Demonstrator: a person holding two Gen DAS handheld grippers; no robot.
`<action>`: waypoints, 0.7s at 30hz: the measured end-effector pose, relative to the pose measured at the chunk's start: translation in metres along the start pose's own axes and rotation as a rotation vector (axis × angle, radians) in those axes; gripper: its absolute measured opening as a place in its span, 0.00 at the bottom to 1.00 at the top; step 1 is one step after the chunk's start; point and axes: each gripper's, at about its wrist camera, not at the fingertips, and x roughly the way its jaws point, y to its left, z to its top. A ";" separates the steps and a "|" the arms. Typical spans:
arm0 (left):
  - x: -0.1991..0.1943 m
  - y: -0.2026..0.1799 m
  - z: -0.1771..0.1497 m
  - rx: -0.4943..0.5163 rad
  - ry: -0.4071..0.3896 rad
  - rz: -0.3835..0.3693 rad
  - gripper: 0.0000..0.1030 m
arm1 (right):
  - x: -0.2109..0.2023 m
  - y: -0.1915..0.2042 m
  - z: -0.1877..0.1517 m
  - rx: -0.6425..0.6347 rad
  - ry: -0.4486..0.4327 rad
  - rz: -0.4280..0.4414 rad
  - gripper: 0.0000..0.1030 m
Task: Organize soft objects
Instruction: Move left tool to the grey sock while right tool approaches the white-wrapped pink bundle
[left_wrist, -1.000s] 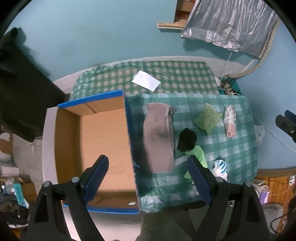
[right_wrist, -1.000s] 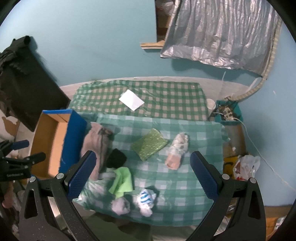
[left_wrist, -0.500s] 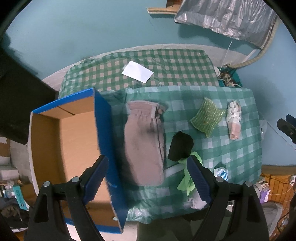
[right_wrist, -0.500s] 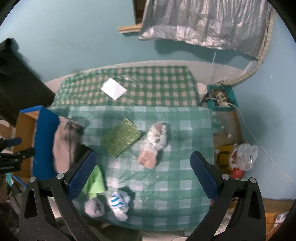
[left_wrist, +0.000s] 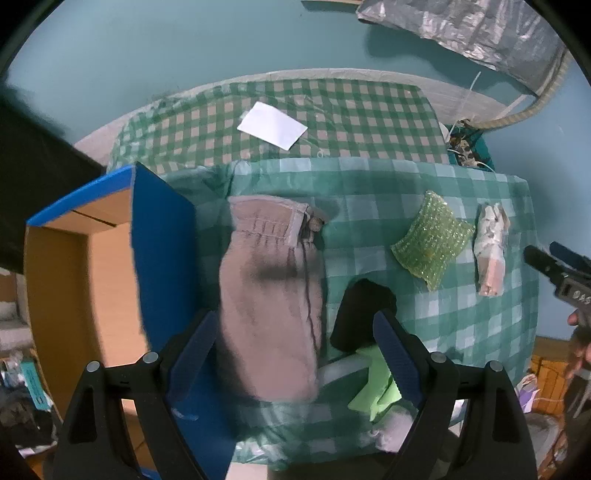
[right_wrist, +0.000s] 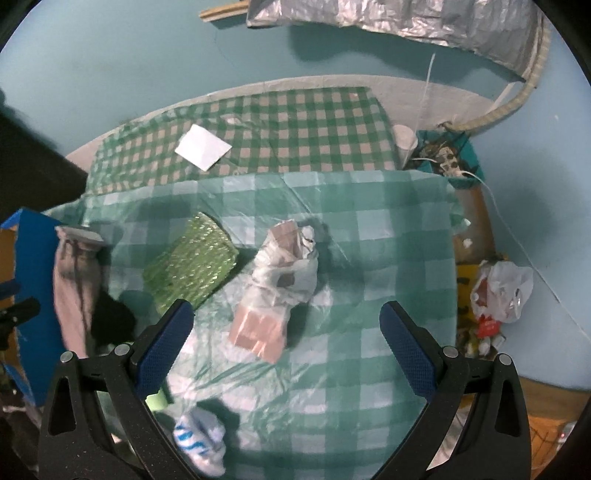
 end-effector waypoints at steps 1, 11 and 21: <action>0.004 0.000 0.002 -0.009 0.009 -0.003 0.85 | 0.005 -0.001 0.001 -0.003 0.004 -0.004 0.98; 0.044 0.001 0.012 -0.023 0.062 0.041 0.85 | 0.046 -0.007 0.008 -0.013 0.053 -0.019 0.97; 0.060 0.022 0.004 -0.045 0.088 0.065 0.85 | 0.060 -0.004 0.011 -0.013 0.077 -0.016 0.97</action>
